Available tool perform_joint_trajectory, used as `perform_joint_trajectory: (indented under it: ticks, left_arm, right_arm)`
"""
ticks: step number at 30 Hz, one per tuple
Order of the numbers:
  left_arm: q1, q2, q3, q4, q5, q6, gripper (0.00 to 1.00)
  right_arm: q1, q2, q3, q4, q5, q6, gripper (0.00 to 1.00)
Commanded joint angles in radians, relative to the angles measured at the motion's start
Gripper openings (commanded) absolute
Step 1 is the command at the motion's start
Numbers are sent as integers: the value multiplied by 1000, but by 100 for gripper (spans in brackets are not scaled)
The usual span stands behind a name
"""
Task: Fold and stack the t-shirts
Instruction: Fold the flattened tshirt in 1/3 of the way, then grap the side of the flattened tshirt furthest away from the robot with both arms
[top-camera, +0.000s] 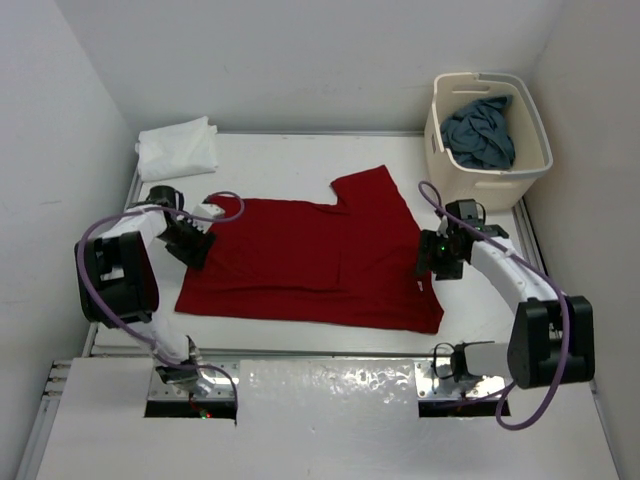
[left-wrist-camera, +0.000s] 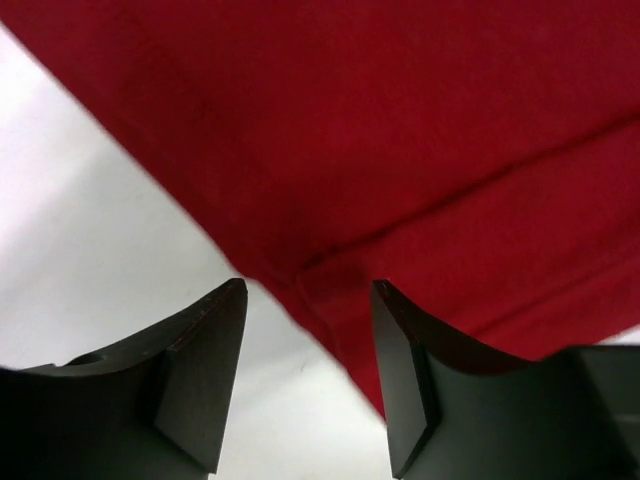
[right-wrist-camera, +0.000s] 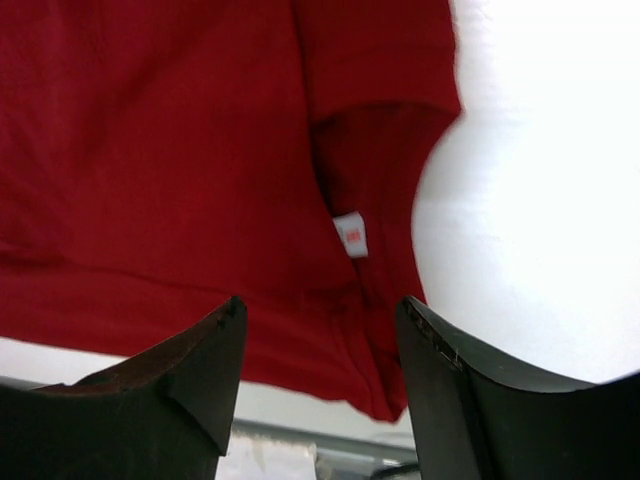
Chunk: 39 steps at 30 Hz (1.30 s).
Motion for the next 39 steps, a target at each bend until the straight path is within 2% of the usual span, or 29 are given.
perform_joint_trajectory:
  ticks: [1,8,11,12,21,22,23,24,26,28,33,35,36,37,39]
  left_arm:
    - [-1,59,14,55,18,-95,49]
    - [0,76,-42,37,5,-75,39]
    - [0,85,-43,52,1,-100,19]
    - [2,89,-40,63,-8,-127,0]
    - [2,75,-19,61,-70,-183,0]
    - [2,75,-20,64,-85,-184,4]
    - [3,73,-22,64,-90,-187,14]
    - [3,72,-20,64,-91,-190,19]
    - [3,63,-6,48,-81,-192,26]
    - [3,40,32,19,-52,-198,27]
    - [5,10,168,-63,10,-250,37]
    - [9,7,240,-60,10,-299,38]
    - [19,9,286,-29,-1,-328,38]
    - [25,10,305,-5,-5,-392,39]
    - [37,18,349,67,-8,-448,39]
  right_arm:
    - [40,52,18,117,36,30,59]
    - [56,132,-57,245,40,108,59]
    - [56,165,-90,272,79,149,59]
    - [56,186,-103,272,93,162,59]
    - [56,293,-153,269,195,175,59]
    - [56,292,-156,269,206,180,59]
    - [56,286,-159,275,211,180,59]
    - [56,277,-157,278,209,171,59]
    - [63,242,-141,265,194,121,59]
    - [73,214,-76,225,182,70,59]
    - [86,194,187,51,88,-97,70]
    - [102,232,342,-16,47,-142,72]
    - [109,256,397,-39,35,-156,75]
    - [123,321,520,-83,10,-182,78]
    - [137,399,646,-120,-12,-196,80]
